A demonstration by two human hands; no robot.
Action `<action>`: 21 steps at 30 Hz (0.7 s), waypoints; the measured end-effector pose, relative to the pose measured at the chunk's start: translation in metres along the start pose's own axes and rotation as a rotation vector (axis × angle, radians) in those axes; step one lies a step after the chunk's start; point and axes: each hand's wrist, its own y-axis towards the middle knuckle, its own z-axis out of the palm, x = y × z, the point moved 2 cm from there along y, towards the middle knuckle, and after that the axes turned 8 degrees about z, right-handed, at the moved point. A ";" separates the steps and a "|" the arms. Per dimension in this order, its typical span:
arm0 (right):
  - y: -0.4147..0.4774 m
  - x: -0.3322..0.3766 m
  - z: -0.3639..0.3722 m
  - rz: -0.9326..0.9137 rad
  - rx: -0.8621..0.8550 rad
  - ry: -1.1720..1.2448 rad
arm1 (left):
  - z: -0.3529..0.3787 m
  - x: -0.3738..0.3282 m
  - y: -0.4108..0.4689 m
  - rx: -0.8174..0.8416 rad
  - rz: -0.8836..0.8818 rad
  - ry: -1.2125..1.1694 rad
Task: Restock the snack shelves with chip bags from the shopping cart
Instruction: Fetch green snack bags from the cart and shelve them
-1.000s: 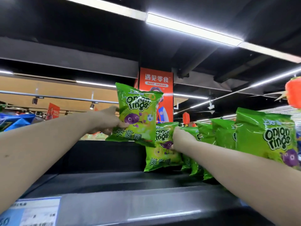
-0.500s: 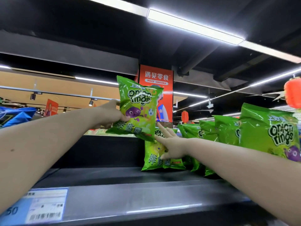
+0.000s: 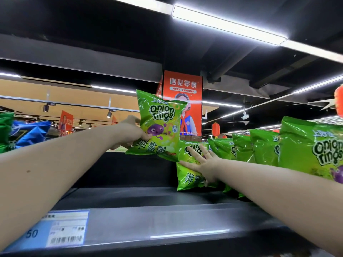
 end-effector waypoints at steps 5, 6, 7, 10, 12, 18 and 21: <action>-0.017 -0.024 -0.038 0.017 -0.048 0.262 | -0.001 -0.012 0.001 0.045 -0.023 -0.060; -0.024 -0.031 -0.048 0.036 -0.082 0.360 | -0.002 -0.016 0.001 0.053 -0.021 -0.083; -0.031 -0.037 -0.058 0.059 -0.129 0.466 | -0.003 -0.021 0.002 0.054 -0.016 -0.099; -0.049 -0.053 -0.079 0.148 -0.352 0.918 | 0.003 -0.032 -0.002 0.049 0.007 -0.097; -0.060 -0.059 -0.079 0.169 -0.396 1.306 | 0.016 -0.039 -0.010 0.066 0.005 -0.081; -0.084 -0.055 -0.045 0.183 -0.322 1.415 | 0.070 -0.055 -0.030 0.157 -0.017 -0.050; -0.090 -0.050 -0.032 0.197 -0.312 1.394 | 0.092 -0.061 -0.035 0.224 -0.041 -0.018</action>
